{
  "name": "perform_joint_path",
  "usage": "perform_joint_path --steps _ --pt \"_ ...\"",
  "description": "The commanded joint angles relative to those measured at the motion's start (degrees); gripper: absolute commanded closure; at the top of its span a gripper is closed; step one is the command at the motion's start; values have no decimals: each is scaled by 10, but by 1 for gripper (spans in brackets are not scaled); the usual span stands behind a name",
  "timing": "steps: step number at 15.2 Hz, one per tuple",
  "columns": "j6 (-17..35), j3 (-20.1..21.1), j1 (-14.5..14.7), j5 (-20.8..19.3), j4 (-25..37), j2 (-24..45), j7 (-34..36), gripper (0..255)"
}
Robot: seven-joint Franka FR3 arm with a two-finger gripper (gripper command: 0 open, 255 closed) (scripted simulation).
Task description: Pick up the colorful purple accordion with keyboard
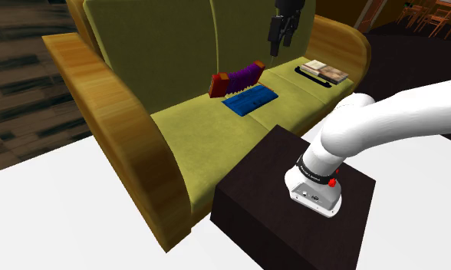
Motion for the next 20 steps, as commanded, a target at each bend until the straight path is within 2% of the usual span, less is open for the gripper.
perform_joint_path --steps 1,10,15,20 --pt "0 0 0 0 0 0 0 0" --pt "156 -109 5 -106 -92 24 -190 0" --pt "258 -175 9 -155 -109 78 -289 0" --pt "365 -243 22 -183 -101 162 -389 0"
